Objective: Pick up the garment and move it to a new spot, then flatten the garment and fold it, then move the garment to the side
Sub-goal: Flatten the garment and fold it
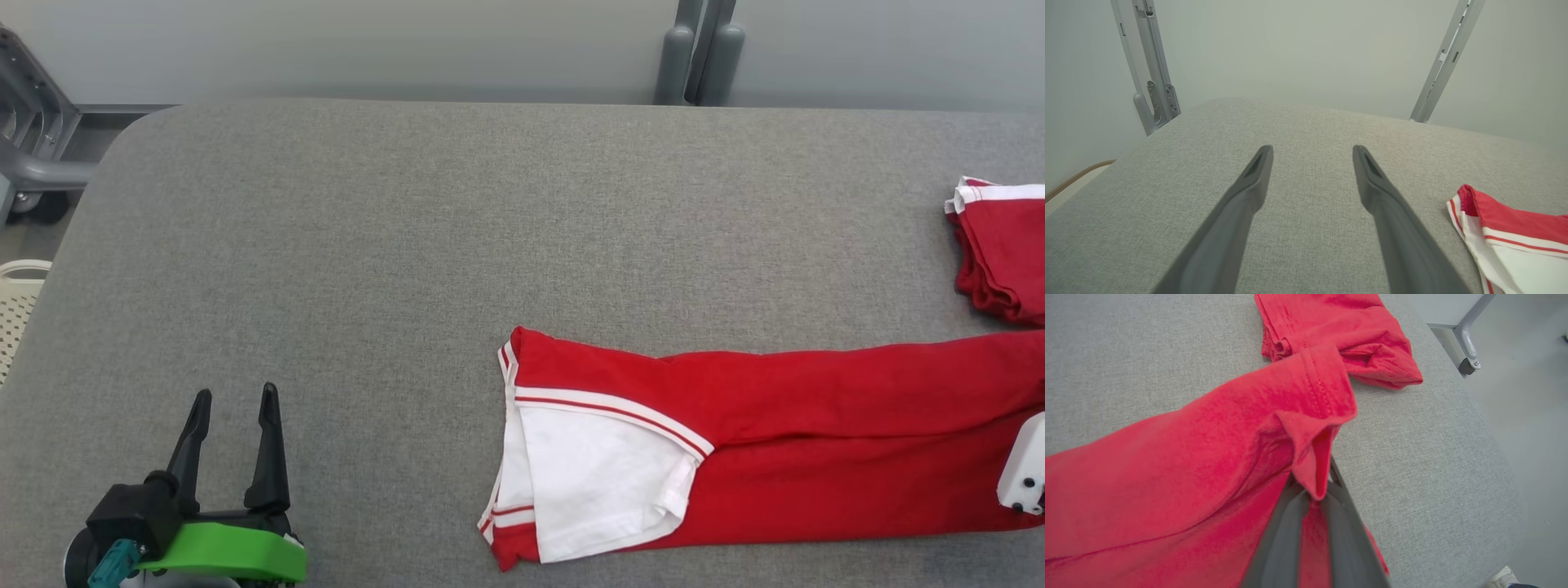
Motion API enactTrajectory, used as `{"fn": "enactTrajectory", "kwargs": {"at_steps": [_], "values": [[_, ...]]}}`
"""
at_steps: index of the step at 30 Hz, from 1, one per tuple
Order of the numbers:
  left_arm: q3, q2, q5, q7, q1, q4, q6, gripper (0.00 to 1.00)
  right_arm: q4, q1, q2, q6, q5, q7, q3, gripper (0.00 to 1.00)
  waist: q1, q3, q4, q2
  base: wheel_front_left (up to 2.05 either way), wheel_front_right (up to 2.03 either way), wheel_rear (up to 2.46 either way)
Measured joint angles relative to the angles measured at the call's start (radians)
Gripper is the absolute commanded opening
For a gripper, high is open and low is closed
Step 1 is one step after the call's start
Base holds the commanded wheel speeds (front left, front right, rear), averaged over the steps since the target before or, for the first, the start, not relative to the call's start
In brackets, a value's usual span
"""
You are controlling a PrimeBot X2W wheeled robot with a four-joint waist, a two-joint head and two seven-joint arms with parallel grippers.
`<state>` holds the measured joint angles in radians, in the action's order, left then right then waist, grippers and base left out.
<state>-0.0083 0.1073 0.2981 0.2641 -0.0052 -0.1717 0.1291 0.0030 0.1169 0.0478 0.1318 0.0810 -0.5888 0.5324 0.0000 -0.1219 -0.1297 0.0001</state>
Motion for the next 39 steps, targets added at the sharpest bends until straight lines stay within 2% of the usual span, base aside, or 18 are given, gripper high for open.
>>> {"fn": "enactTrajectory", "kwargs": {"at_steps": [5, 9, 10, 12, 18, 28, 39], "values": [[0.000, -0.002, 0.000, 0.000, -0.001, -0.002, 0.000, 1.00, -0.014, -0.008, 0.002, 0.000, -0.048, -0.031, -0.070, 0.00, 0.0000, 0.006, -0.002, 0.0000, 0.00, 0.00, 0.00], [0.001, -0.001, 0.000, 0.000, -0.001, -0.005, 0.000, 1.00, -0.048, -0.037, 0.001, 0.000, -0.130, -0.082, -0.207, 0.00, 0.0000, 0.009, -0.003, 0.0000, 0.00, 0.00, 0.00], [0.003, 0.000, 0.000, 0.000, -0.001, -0.005, 0.000, 1.00, -0.077, -0.051, 0.001, 0.000, -0.156, -0.106, -0.282, 0.00, 0.0000, 0.010, -0.003, 0.0000, 0.00, 0.00, 0.00], [0.003, 0.000, 0.000, 0.000, -0.002, -0.006, 0.000, 1.00, -0.104, -0.056, 0.001, 0.000, -0.190, -0.118, -0.358, 0.00, 0.0000, 0.010, -0.003, 0.0000, 0.00, 0.00, 0.00], [-0.002, 0.000, 0.000, 0.000, -0.005, -0.008, 0.000, 1.00, -0.127, -0.051, 0.001, -0.001, -0.262, -0.135, -0.529, 0.00, 0.0000, 0.011, -0.009, 0.0000, 0.00, 0.00, 0.00], [-0.009, -0.003, 0.000, 0.000, -0.008, -0.009, 0.000, 1.00, -0.020, 0.034, 0.001, -0.001, -0.368, -0.107, -0.745, 0.00, 0.0000, 0.005, -0.027, 0.0000, 0.00, 0.00, 0.00], [-0.031, 0.000, 0.000, 0.000, -0.016, -0.018, 0.000, 1.00, 0.160, 0.151, 0.001, -0.001, -0.460, -0.019, -0.849, 0.00, 0.0000, 0.004, -0.057, 0.0000, 0.00, 0.00, 0.00]]}}
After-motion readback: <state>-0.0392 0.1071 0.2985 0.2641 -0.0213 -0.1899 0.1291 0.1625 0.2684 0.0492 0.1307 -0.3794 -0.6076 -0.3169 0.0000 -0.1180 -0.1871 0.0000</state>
